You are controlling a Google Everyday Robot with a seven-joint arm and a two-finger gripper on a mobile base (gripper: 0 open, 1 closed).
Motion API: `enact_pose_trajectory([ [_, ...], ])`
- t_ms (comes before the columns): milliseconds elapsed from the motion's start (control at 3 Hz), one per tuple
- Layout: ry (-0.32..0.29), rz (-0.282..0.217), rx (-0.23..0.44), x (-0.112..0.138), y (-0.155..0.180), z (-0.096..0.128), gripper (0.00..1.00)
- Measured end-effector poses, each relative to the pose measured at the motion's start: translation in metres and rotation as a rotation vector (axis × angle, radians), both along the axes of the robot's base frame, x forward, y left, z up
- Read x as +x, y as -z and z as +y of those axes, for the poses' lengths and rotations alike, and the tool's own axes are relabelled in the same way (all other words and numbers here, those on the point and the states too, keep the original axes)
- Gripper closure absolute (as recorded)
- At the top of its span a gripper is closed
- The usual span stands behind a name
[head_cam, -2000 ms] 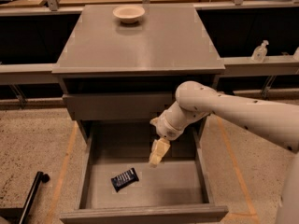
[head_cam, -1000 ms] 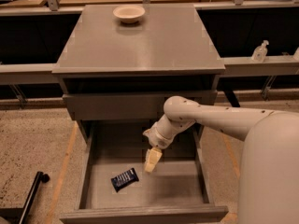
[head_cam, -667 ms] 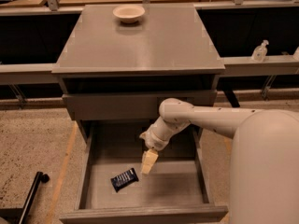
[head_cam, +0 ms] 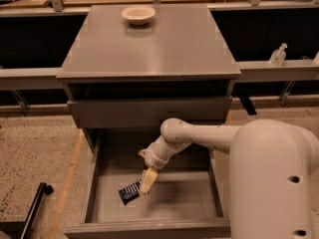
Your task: Pick rxbar blueberry from middle drawer and place on counter
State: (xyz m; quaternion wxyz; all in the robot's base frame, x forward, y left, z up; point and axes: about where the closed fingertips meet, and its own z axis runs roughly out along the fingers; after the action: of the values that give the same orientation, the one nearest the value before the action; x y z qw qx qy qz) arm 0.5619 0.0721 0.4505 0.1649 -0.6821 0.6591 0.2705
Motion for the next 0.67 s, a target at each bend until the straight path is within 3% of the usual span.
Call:
enact_pose_trajectory([
  [667,-0.008,0.033,0.091,-0.011,0.066,0.034,0.0],
])
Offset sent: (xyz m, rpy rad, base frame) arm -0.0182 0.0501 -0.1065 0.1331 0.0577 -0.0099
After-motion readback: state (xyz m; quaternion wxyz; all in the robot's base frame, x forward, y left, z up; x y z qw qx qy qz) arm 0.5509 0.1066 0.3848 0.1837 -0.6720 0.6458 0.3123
